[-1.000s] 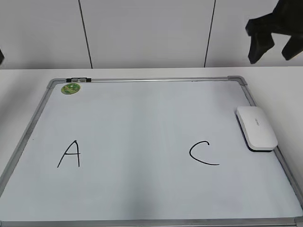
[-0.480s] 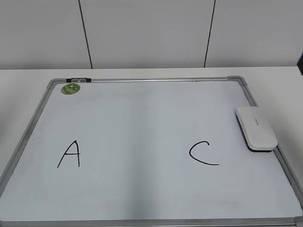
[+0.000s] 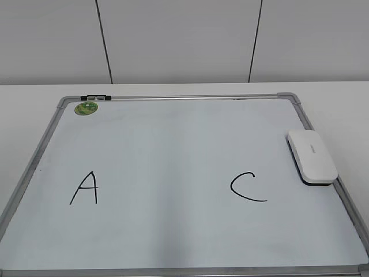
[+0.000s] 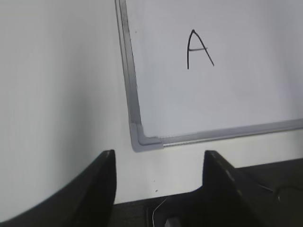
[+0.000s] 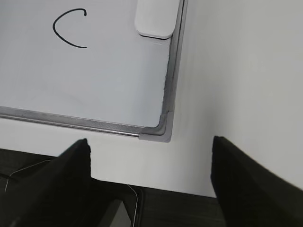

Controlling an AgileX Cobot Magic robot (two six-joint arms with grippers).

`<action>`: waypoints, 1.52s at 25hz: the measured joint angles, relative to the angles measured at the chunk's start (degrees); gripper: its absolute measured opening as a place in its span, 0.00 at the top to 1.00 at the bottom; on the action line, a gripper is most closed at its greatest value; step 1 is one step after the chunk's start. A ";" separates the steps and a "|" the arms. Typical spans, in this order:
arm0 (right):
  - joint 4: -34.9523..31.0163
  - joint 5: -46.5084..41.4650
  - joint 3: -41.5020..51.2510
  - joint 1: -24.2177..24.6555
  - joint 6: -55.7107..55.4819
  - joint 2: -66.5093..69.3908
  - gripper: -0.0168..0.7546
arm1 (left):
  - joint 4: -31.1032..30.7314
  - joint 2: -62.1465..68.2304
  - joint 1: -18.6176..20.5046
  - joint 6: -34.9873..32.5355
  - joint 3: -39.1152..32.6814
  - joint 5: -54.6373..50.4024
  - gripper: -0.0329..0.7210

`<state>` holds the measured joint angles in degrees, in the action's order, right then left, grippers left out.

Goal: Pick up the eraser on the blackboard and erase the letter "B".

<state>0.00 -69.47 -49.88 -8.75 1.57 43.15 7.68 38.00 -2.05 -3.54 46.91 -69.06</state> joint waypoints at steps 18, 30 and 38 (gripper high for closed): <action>4.63 2.65 20.83 0.00 -0.10 -30.12 0.22 | -4.34 -18.33 -1.08 0.00 -16.32 4.53 0.43; 4.72 3.81 21.36 0.00 -0.20 -30.12 0.22 | -4.67 -18.31 -1.08 0.00 -17.15 6.01 0.42; 4.72 3.91 21.36 0.00 -0.31 -30.12 0.22 | -4.73 -18.31 -1.08 0.00 -17.15 6.01 0.42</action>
<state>4.72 -65.56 -28.52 -8.75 1.27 13.03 2.95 19.69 -3.12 -3.54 29.76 -63.05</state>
